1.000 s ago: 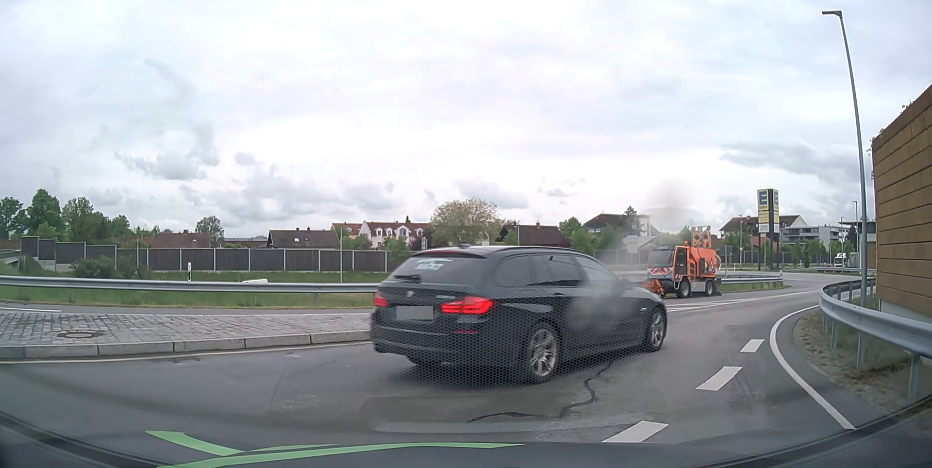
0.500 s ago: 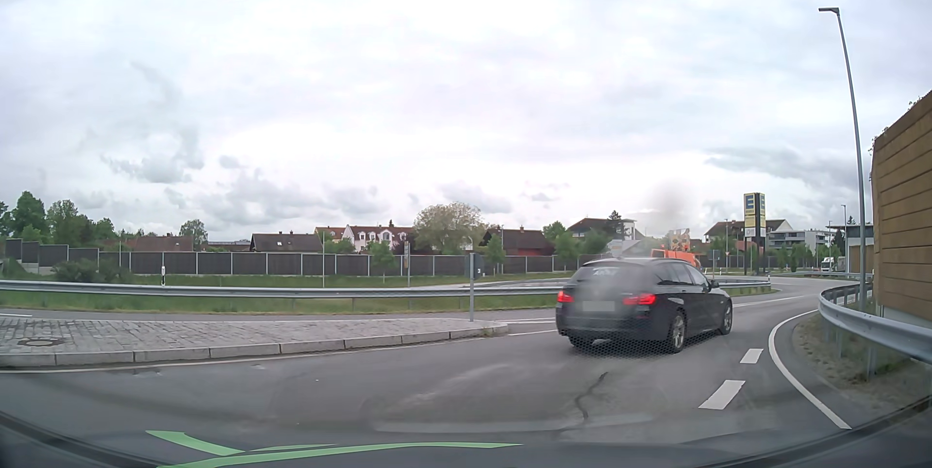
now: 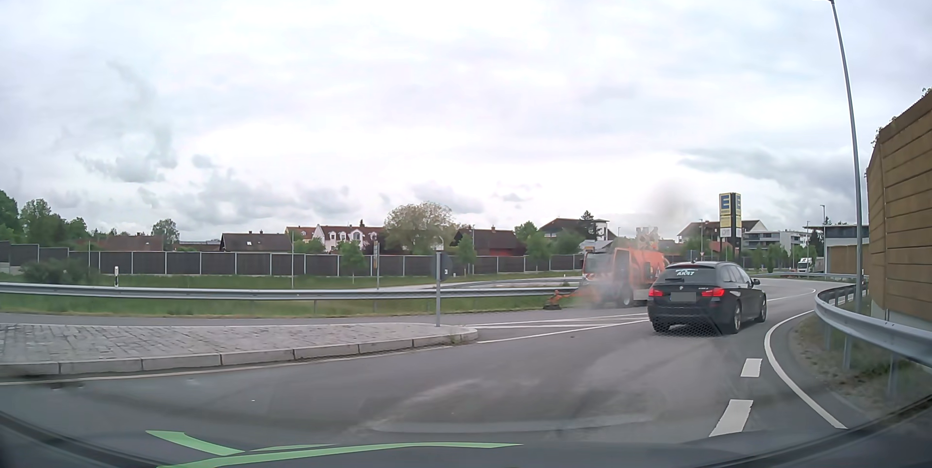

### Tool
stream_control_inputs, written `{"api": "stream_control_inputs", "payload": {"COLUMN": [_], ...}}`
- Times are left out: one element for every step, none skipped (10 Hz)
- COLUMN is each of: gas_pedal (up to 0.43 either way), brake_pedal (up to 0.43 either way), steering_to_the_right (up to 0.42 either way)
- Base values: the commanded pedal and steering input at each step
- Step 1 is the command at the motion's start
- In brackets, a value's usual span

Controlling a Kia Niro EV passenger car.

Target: Follow the waypoints while adhering to traffic rules and regulations

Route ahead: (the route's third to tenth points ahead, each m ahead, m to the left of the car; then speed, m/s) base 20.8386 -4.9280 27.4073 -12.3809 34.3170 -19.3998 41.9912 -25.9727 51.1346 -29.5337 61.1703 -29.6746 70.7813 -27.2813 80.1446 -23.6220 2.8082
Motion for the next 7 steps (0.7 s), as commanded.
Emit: {"api": "stream_control_inputs", "payload": {"gas_pedal": [0.378,0.378,0.378,0.378,0.378,0.378,0.378], "brake_pedal": [0.000,0.000,0.000,0.000,0.000,0.000,0.000], "steering_to_the_right": [0.199,0.200,0.201,0.200,0.200,0.199,0.197]}}
